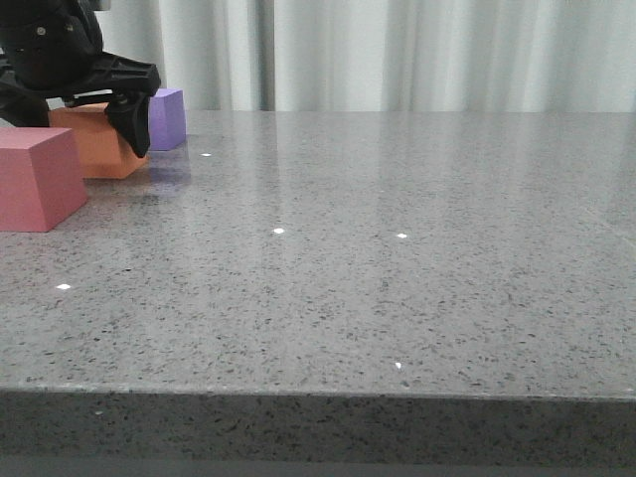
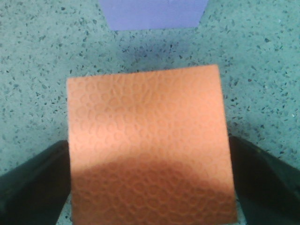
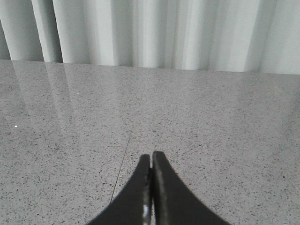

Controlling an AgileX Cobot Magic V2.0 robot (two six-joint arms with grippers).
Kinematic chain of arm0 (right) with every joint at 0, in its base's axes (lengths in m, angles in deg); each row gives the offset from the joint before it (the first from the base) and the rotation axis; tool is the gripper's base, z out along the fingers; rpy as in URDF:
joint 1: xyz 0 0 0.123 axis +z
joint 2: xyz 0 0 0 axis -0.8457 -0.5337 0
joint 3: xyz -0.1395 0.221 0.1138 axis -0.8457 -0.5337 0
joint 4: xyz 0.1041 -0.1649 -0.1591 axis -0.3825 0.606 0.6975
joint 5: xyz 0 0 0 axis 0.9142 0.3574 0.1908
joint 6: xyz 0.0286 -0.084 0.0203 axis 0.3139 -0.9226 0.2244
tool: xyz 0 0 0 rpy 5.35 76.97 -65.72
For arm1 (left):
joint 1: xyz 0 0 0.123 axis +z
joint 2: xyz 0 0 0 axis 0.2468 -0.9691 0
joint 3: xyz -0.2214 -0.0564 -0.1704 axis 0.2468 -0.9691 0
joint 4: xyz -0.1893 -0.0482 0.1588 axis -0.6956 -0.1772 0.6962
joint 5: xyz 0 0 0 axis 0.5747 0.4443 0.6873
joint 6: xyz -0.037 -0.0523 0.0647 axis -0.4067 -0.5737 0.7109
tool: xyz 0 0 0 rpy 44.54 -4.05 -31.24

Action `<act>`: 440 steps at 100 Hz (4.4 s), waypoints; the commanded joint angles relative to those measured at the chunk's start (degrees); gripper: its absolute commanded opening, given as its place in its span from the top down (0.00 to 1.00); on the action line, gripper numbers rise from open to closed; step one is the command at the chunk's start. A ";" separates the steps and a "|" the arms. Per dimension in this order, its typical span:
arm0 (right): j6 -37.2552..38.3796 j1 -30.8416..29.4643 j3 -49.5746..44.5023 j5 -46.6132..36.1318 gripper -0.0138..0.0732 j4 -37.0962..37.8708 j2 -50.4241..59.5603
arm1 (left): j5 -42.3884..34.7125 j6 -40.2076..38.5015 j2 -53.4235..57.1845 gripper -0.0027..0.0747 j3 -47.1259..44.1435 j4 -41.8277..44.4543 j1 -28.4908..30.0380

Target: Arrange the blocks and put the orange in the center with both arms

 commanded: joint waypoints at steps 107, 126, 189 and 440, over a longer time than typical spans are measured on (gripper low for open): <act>-0.38 -0.31 1.44 -4.76 0.92 0.77 -0.41 | -20.38 -0.27 58.56 0.15 -37.59 -3.48 11.05; -0.38 -0.31 1.44 -4.76 0.92 0.77 -0.41 | -22.16 -0.27 71.78 0.18 -47.75 -3.48 11.05; -0.38 -0.31 1.44 -4.76 0.92 0.77 -0.41 | -22.83 -0.27 90.95 0.99 -57.88 -3.48 11.05; -0.38 -0.31 1.30 -4.79 0.92 0.77 -0.41 | -45.09 -0.27 109.99 0.99 -90.32 -1.07 12.76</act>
